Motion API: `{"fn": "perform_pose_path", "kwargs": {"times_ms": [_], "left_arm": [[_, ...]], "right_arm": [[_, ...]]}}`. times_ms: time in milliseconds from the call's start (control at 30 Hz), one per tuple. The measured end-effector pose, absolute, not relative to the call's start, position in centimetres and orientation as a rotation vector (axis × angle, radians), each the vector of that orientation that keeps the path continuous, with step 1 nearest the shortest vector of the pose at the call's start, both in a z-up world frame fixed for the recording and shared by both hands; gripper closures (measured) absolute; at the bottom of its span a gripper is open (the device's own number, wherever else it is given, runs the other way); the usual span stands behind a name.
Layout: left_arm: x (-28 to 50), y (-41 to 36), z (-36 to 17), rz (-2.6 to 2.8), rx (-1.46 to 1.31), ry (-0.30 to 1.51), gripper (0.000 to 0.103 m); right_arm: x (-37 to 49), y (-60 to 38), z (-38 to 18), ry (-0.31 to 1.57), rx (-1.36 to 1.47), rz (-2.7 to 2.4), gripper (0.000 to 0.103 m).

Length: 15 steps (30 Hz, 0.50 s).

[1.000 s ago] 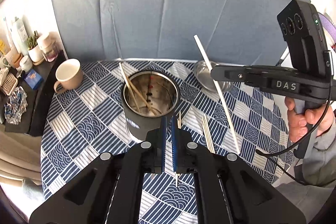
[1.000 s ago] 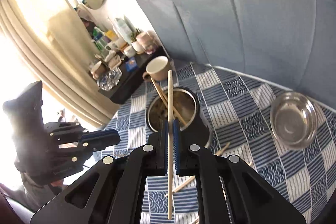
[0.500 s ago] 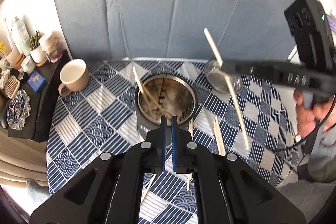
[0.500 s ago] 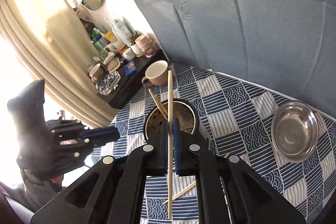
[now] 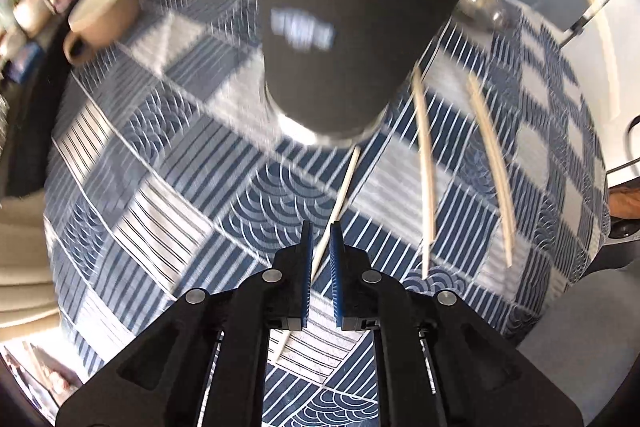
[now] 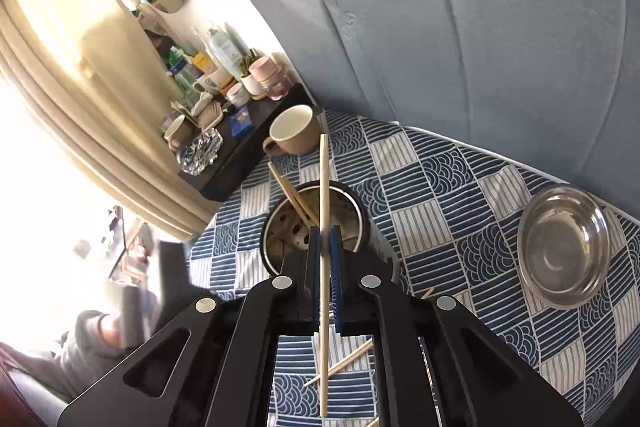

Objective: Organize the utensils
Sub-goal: 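Grasp another loose stick with the left tool while the right tool holds its stick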

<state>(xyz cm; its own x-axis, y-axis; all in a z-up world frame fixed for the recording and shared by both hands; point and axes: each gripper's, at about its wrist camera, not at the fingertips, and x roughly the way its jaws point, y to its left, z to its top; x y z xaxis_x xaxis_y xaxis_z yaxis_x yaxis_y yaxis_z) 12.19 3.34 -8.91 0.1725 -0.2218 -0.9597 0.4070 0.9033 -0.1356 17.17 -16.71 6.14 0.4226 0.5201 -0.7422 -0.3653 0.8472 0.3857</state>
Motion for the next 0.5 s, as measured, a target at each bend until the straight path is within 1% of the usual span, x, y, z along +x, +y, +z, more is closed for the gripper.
{"fn": "perform_pose_path", "kwargs": {"times_ms": [167,333,367,500], "left_arm": [[12.0,3.7,-12.1,-0.452,0.160,1.404,0.077],[12.2,3.8,-13.6,-0.435,0.177,1.443,0.075],[12.1,3.7,-13.5,-0.445,0.179,1.435,0.073],[12.2,3.1,-13.6,-0.462,0.225,1.429,0.073]], "right_arm": [[17.3,-17.3,5.5,1.007,0.188,0.540,0.098],[17.3,-17.4,5.1,1.020,0.186,0.531,0.098],[17.3,-17.5,5.0,1.022,0.187,0.528,0.098],[17.3,-17.7,4.8,1.027,0.190,0.521,0.098]]}}
